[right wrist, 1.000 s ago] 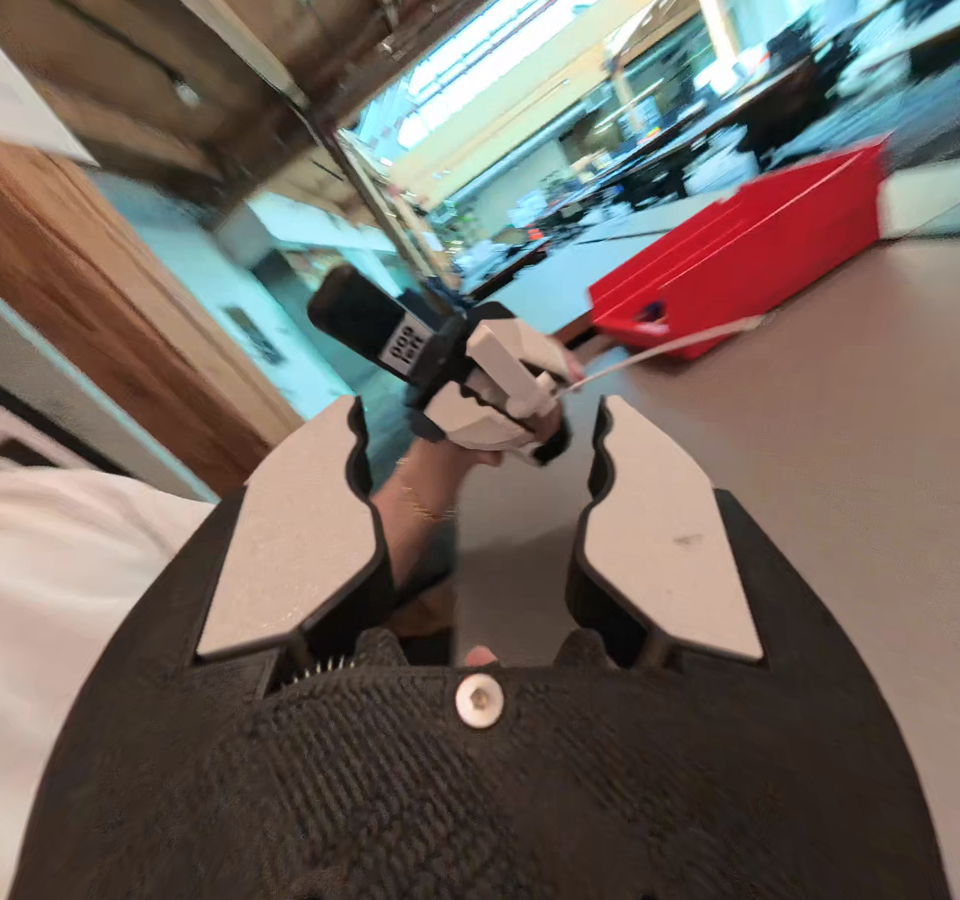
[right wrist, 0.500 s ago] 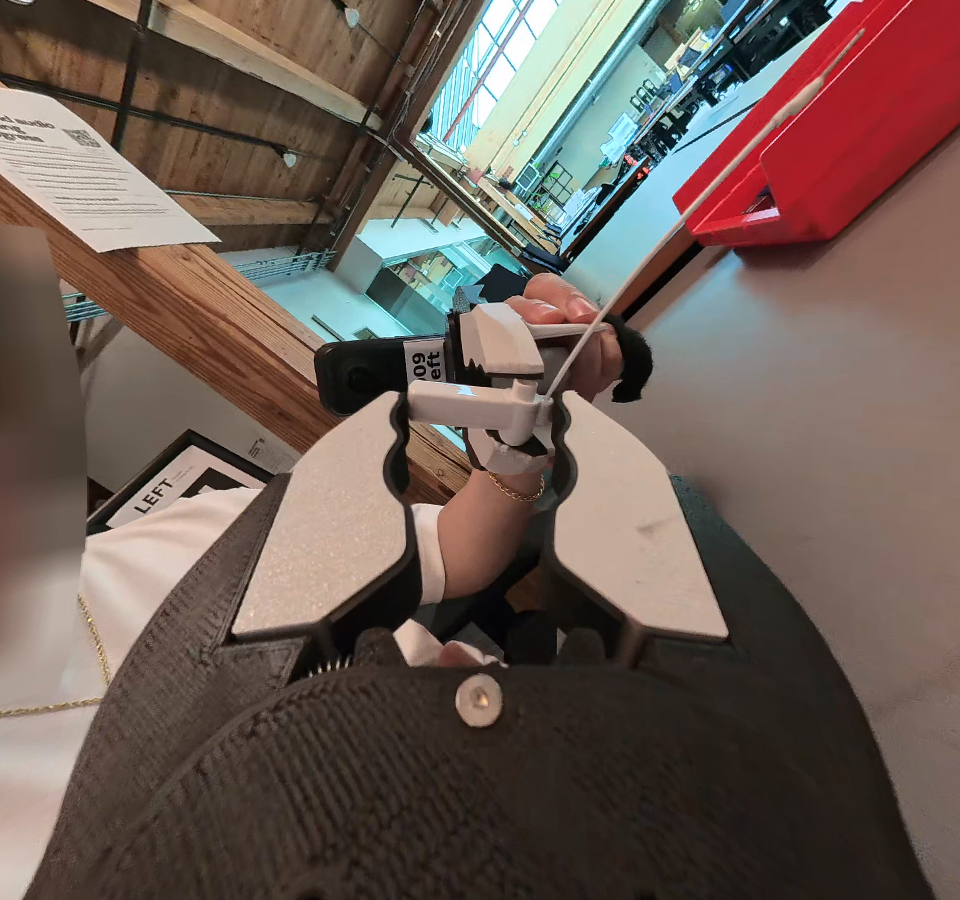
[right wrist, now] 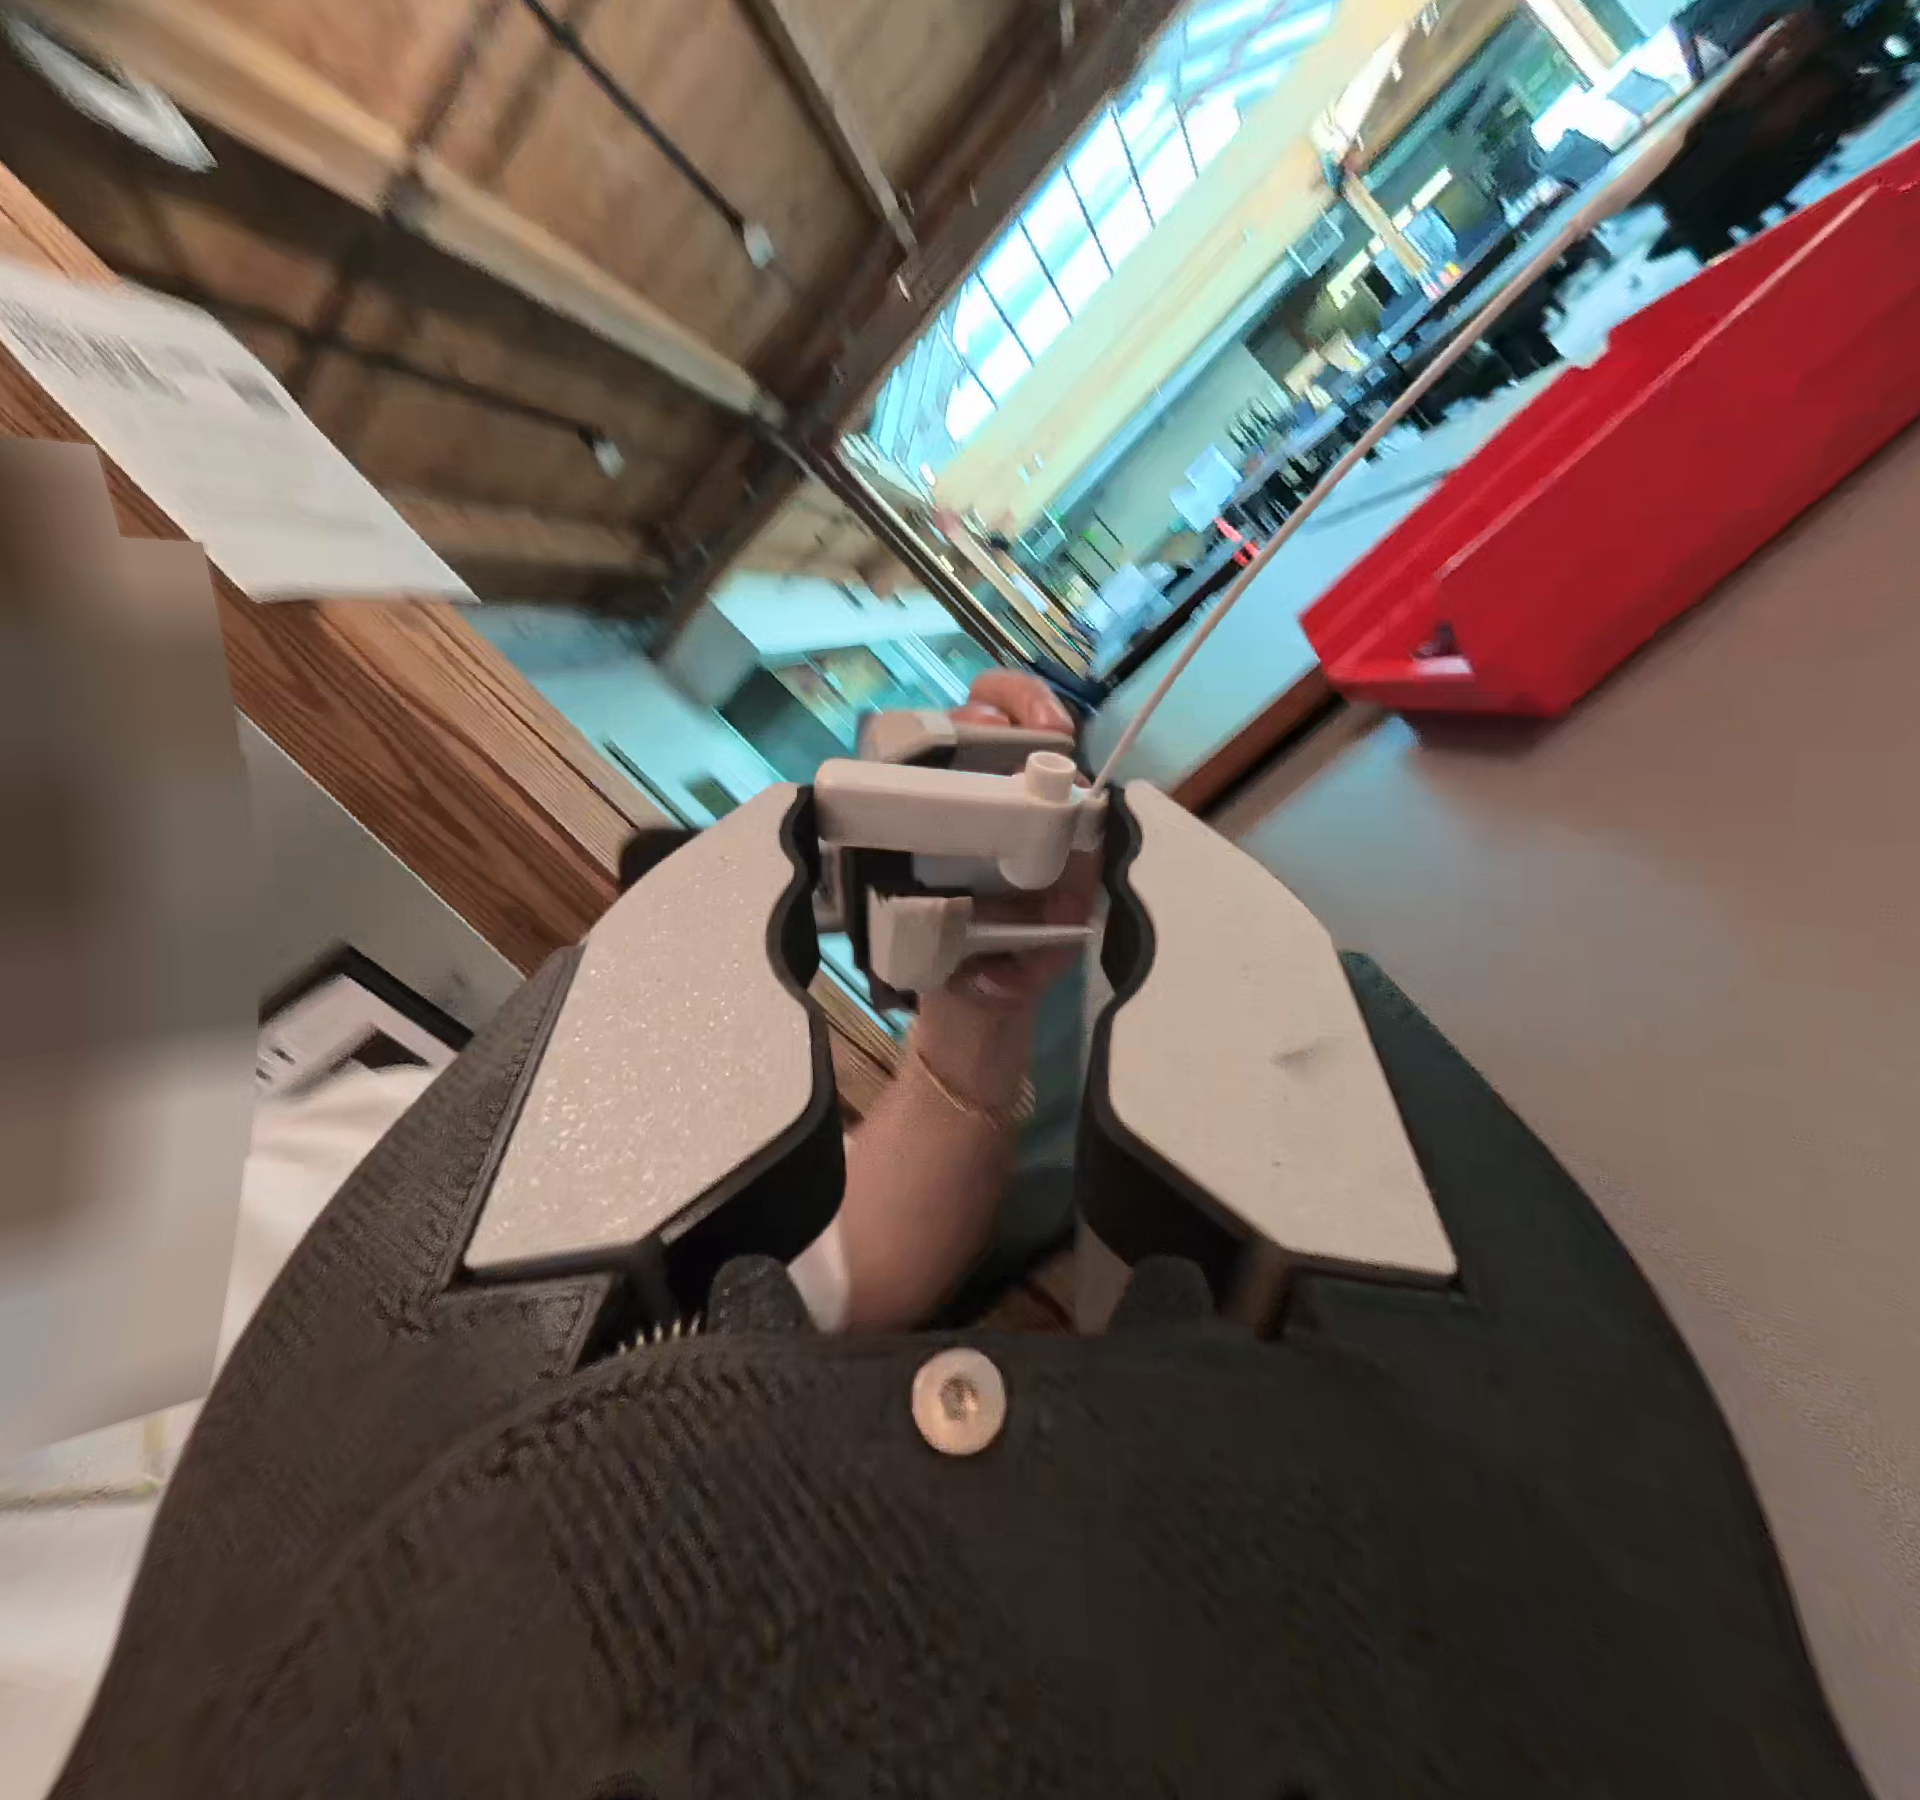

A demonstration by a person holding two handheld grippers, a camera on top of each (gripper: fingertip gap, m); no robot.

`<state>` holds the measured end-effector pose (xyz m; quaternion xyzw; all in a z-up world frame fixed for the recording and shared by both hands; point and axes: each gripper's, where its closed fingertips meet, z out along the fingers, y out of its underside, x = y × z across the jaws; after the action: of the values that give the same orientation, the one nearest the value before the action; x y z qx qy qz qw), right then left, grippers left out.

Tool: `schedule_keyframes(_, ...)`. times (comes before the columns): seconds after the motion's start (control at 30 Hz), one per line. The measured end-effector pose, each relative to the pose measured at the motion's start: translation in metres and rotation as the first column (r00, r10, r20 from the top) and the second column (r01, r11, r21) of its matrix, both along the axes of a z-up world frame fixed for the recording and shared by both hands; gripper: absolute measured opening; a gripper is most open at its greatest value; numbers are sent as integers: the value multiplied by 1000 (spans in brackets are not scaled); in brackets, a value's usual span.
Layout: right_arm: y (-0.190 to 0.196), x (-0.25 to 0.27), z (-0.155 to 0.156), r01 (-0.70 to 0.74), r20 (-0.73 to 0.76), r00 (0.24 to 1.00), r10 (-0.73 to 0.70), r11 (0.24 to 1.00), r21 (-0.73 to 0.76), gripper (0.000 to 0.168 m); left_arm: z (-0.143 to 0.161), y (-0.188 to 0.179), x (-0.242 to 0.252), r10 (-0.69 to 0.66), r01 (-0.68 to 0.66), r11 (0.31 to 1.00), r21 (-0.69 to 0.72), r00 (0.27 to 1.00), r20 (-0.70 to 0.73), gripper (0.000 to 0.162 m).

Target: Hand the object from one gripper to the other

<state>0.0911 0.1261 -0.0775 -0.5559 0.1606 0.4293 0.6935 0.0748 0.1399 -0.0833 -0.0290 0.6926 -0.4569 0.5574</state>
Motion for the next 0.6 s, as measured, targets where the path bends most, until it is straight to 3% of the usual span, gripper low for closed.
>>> schedule_keyframes(0.03, -1, 2, 4, -6, -72, 997, 9, 999, 39, 53, 3, -1, 3, 44, -44, 999, 8, 998, 34, 27)
schedule_keyframes(0.1, 2, 2, 7, -19, -165, 986, 33, 996, 82, 52, 3, -5, 9, 110, -111, 994, 7, 993, 52, 27)
schedule_keyframes(0.2, 8, -2, 5, -9, -182, 983, 25, 996, 88, 53, -5, -12, 19, 164, -163, 987, -6, 986, 27, 30)
schedule_keyframes(0.3, 7, -6, 10, -14, -201, 979, 35, 994, 108, 53, -5, -8, 26, 248, -248, 969, -19, 967, 55, 15)
schedule_keyframes(0.43, 6, -7, 15, 0, -216, 976, 27, 992, 123, 53, -3, -10, 25, 262, -259, 965, -45, 962, 80, 11)
schedule_keyframes(0.53, 9, -4, 12, 28, -224, 975, -1, 993, 117, 53, -2, -13, 24, 264, -260, 964, -52, 958, 114, 19)
schedule_keyframes(0.6, 10, -3, 10, 30, -241, 970, 1, 992, 125, 53, -2, -13, 25, 278, -273, 960, -61, 953, 117, 14)
